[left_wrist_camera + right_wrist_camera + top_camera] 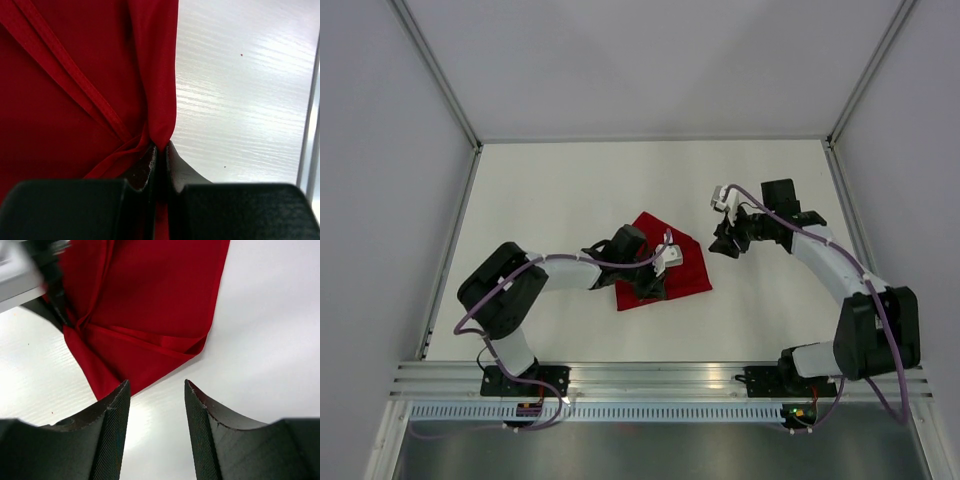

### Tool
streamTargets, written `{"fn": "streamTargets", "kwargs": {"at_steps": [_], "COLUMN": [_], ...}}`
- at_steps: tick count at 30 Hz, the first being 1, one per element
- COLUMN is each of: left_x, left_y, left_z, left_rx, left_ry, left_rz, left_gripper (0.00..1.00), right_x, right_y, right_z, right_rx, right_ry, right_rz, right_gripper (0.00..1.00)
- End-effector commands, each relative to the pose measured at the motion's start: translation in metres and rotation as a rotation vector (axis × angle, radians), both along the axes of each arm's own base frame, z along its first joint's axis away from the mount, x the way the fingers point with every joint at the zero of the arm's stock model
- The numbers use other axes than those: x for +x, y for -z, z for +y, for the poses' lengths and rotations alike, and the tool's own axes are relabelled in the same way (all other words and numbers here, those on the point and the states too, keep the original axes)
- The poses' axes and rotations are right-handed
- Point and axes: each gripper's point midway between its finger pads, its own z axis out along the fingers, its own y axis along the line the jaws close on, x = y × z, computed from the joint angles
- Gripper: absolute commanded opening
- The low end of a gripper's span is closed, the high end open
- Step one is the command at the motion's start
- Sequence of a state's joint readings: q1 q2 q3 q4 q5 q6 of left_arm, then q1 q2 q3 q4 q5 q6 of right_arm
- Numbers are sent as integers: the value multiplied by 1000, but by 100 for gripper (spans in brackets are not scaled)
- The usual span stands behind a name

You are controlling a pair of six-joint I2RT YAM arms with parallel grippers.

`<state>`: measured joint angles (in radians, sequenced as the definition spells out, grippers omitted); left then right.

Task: Fold the napkin, place the utensils inside, and roll it up
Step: Roll the napkin with the utensil

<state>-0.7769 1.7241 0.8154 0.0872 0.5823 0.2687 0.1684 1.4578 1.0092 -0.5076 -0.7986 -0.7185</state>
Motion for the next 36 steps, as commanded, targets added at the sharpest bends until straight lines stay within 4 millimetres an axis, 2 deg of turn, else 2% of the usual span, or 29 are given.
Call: {"fn": "streamTargets", "kwargs": {"at_steps": [1, 2, 3, 4, 6, 7, 10, 11, 12, 14, 15, 16, 17, 19, 22, 25, 33, 36], "left_x": [-29, -30, -30, -30, -31, -32, -33, -30, -34, -31, -32, -35, -32, -31, -30, -31, -29, -29], "left_y": [8, 11, 9, 10, 12, 13, 18, 14, 20, 20, 21, 27, 25, 26, 25, 27, 29, 29], "left_z": [8, 9, 10, 11, 12, 13, 14, 12, 14, 12, 12, 14, 12, 11, 10, 9, 11, 12], "left_rx": [15, 22, 10, 7, 7, 10, 25, 14, 35, 39, 45, 69, 63, 82, 93, 97, 107, 112], "left_ry": [24, 23, 24, 23, 20, 20, 21, 22, 21, 19, 20, 16, 12, 4, -2, -1, -16, -18], "left_rz": [248, 272, 301, 323, 371, 388, 431, 444, 488, 508, 523, 555, 566, 610, 655, 666, 685, 692], "left_gripper": [2, 2, 2, 2, 2, 2, 2, 2, 2, 2, 2, 2, 2, 2, 2, 2, 2, 2], "right_x": [-6, -12, -21, -31, -45, -57, -71, -76, -79, -87, -93, -98, -98, -106, -115, -118, -128, -132], "right_y": [-34, -31, -17, -19, -3, 0, 16, 22, 20, 24, 34, 32, 42, 43, 54, 59, 89, 91], "right_z": [12, 15, 13, 25, 30, 43, 59, 62, 67, 76, 76, 84, 80, 87, 87, 91, 99, 102], "right_rx": [32, 19, -16, -19, -67, -70, -112, -121, -120, -145, -163, -156, -194, -192, -220, -230, -316, -309], "right_ry": [-98, -109, -114, -156, -186, -236, -274, -283, -293, -308, -316, -336, -325, -349, -367, -381, -447, -456], "right_rz": [-300, -320, -323, -363, -367, -370, -388, -388, -413, -446, -445, -490, -500, -531, -529, -549, -520, -509], "right_gripper": [54, 54, 55, 55, 55, 55, 54, 54, 54, 54, 54, 53, 53, 53, 53, 53, 52, 53]}}
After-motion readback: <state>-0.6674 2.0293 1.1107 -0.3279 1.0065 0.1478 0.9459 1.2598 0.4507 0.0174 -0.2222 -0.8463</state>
